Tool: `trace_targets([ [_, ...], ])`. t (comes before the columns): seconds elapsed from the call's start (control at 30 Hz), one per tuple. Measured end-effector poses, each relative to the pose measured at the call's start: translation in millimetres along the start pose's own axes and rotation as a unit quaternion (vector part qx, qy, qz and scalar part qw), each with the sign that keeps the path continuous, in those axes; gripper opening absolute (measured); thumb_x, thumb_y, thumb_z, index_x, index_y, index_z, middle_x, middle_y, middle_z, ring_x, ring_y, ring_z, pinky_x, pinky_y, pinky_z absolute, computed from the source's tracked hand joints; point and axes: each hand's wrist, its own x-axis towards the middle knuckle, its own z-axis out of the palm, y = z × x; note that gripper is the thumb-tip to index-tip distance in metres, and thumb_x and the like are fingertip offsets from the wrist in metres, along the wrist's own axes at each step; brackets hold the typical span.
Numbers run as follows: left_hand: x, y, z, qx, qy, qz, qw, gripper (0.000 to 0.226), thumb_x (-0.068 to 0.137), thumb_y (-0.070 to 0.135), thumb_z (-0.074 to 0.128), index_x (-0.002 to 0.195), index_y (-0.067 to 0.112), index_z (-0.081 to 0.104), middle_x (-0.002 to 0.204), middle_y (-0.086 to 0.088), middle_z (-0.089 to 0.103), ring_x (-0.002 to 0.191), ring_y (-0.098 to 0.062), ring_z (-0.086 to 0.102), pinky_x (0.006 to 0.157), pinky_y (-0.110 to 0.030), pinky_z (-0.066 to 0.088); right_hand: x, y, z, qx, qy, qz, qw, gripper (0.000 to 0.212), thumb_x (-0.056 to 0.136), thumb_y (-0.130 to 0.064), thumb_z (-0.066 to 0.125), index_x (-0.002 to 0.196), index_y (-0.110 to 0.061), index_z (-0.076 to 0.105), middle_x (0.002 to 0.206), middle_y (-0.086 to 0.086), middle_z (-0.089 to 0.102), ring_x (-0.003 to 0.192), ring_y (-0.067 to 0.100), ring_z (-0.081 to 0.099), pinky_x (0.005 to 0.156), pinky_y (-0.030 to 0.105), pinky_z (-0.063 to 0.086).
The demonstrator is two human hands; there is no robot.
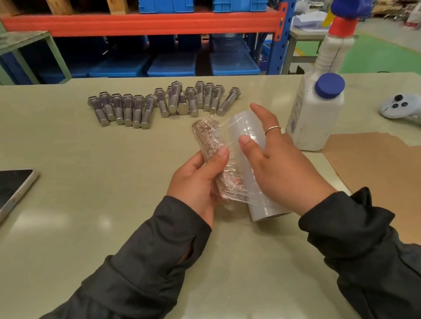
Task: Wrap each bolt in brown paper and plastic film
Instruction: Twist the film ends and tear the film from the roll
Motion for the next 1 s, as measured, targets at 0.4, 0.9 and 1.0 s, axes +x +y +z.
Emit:
trace_targets([
  [0.4,-0.2,6.8,-1.2,0.020,0.034,-0.010,0.999,0.025,0.056,0.015,0.068,0.079,0.006,0.066,0.061,-0.001,0.066,0.054,-0.017,0.064,0.057,-0.031,0.056,7.9,3.5,-0.7,-0.095,0.016,-0.045,0.994,0.047,0.095,-0.051,0.030,0.138,-0.059,0.011,0.101,0.001,0.028,0.078,0.012,0.046,0.074,0.027,0.036],
  [0.9,-2.7,9.7,-0.8,0.009,-0.051,-0.031,0.998,0.035,0.068,0.021,0.058,0.100,0.008,0.065,0.079,-0.002,0.070,0.066,-0.011,0.066,0.062,-0.028,0.057,2.8,-2.8,4.2,-0.133,0.080,-0.075,0.985,0.053,0.093,-0.052,0.027,0.140,-0.058,0.003,0.114,0.006,0.029,0.096,0.026,0.051,0.083,0.033,0.042],
  [1.0,-0.9,7.7,-0.8,-0.010,-0.054,-0.053,0.997,0.042,0.072,0.024,0.054,0.111,0.010,0.062,0.088,-0.004,0.068,0.075,-0.013,0.065,0.069,-0.031,0.056,0.8,-2.8,7.1,-0.140,0.095,-0.072,0.983,0.060,0.093,-0.054,0.028,0.142,-0.052,-0.007,0.120,0.014,0.038,0.104,0.031,0.050,0.088,0.037,0.041],
])
